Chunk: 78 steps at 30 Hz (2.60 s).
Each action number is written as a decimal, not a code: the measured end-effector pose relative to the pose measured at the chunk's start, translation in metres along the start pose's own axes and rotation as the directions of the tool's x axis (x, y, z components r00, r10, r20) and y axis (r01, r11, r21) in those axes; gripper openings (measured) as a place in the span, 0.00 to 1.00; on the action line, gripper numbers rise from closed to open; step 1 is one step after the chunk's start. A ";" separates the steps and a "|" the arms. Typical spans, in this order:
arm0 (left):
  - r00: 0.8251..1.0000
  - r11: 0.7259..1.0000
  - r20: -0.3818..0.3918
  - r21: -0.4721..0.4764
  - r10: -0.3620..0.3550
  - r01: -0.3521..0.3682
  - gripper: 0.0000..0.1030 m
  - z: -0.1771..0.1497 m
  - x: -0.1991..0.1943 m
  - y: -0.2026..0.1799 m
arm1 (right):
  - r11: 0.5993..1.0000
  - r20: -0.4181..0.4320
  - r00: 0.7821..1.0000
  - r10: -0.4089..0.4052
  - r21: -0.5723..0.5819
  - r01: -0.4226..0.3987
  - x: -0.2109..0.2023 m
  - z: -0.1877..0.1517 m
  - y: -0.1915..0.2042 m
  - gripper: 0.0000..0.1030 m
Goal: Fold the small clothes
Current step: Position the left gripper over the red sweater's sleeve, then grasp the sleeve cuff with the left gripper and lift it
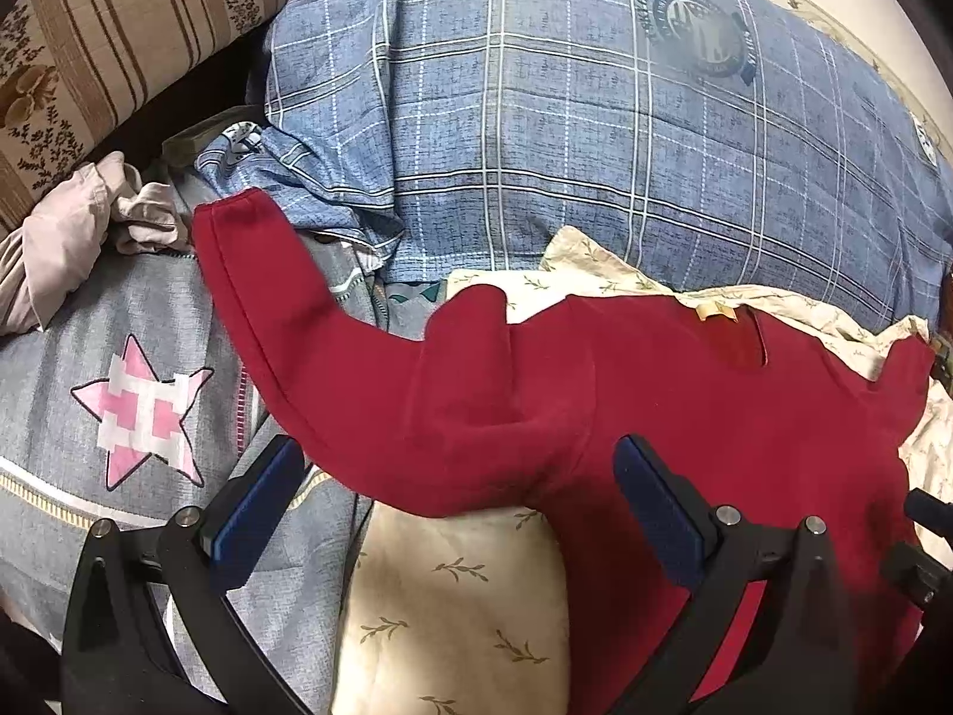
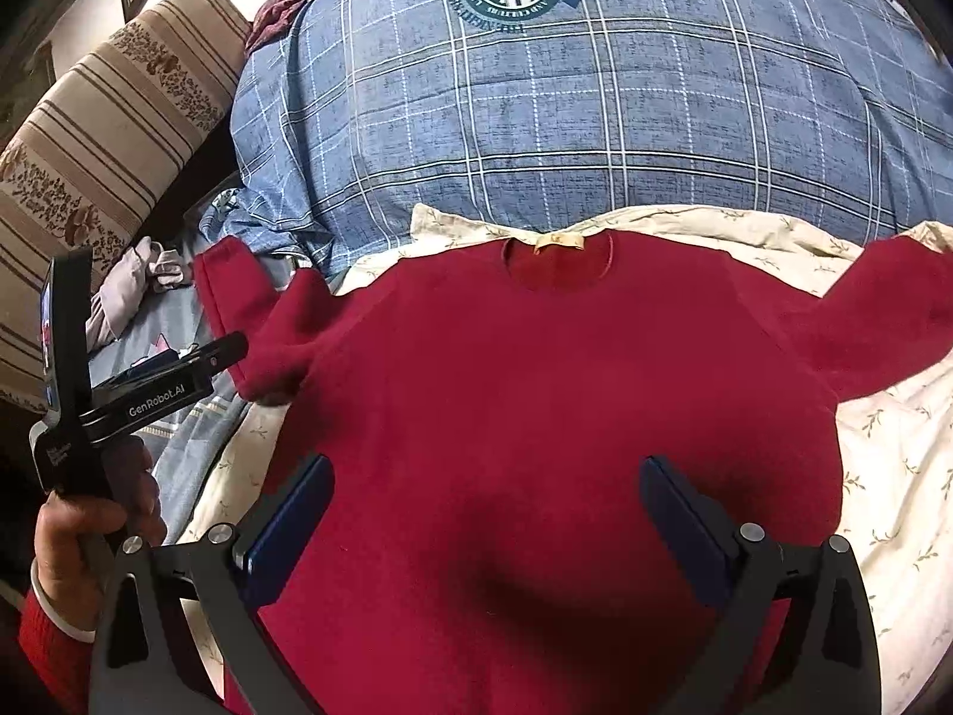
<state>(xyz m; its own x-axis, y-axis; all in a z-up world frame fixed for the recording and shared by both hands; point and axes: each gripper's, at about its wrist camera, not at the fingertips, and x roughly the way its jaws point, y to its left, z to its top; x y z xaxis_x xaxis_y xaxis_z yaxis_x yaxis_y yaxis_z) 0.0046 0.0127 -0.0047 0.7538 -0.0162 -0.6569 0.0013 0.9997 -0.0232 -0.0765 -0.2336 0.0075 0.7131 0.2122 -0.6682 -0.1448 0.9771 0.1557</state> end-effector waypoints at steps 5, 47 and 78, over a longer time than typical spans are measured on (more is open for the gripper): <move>1.000 1.000 -0.007 -0.017 0.005 -0.005 1.00 0.000 0.002 0.005 | 1.000 -0.011 1.000 0.004 -0.030 -0.004 0.004 0.001 0.009 0.98; 0.997 0.995 -0.055 -0.079 0.050 -0.054 1.00 0.005 0.021 0.026 | 0.997 -0.053 0.999 -0.006 -0.075 0.002 0.041 0.013 0.023 0.93; 0.994 0.979 -0.079 -0.184 0.076 -0.089 1.00 0.023 0.030 0.065 | 0.986 -0.089 0.982 -0.169 -0.015 0.168 0.078 0.021 -0.017 0.93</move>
<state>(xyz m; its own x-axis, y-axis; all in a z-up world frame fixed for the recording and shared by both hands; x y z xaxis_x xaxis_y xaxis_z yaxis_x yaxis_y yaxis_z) 0.0425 0.0779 -0.0086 0.6975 0.0581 -0.7142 -0.1866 0.9770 -0.1028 -0.0040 -0.2335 -0.0325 0.6638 0.0446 -0.7466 -0.0329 0.9990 0.0305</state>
